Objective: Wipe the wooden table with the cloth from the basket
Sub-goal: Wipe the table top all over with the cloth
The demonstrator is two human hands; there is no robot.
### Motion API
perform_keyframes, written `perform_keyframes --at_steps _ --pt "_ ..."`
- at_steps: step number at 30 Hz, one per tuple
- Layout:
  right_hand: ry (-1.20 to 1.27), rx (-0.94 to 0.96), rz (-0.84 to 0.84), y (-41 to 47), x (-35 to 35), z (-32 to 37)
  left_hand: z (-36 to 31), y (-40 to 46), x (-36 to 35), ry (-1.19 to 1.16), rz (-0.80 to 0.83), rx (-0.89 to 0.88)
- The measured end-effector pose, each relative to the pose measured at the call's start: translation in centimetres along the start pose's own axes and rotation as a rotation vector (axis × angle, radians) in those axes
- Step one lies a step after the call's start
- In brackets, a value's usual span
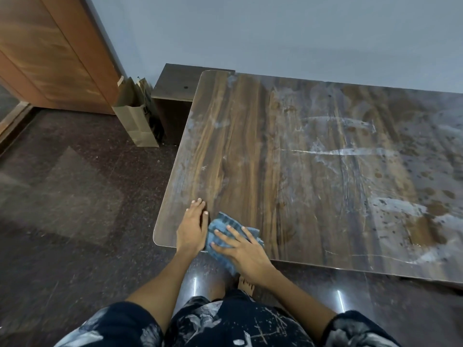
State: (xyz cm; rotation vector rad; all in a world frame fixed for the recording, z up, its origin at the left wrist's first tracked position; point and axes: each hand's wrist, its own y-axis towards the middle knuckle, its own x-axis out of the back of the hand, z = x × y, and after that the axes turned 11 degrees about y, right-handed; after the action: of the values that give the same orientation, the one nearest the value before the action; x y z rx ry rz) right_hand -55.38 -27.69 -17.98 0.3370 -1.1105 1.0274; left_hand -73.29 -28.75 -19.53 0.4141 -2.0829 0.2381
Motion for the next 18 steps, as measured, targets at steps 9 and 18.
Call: perform_keyframes --at_steps 9,18 --pt "0.082 -0.274 -0.152 -8.0 1.6 -7.7 -2.1 0.5 -2.1 0.146 0.064 -0.144" --pt "0.160 -0.539 -0.306 -5.0 2.8 -6.9 -3.7 0.5 -2.7 0.179 0.088 -0.156"
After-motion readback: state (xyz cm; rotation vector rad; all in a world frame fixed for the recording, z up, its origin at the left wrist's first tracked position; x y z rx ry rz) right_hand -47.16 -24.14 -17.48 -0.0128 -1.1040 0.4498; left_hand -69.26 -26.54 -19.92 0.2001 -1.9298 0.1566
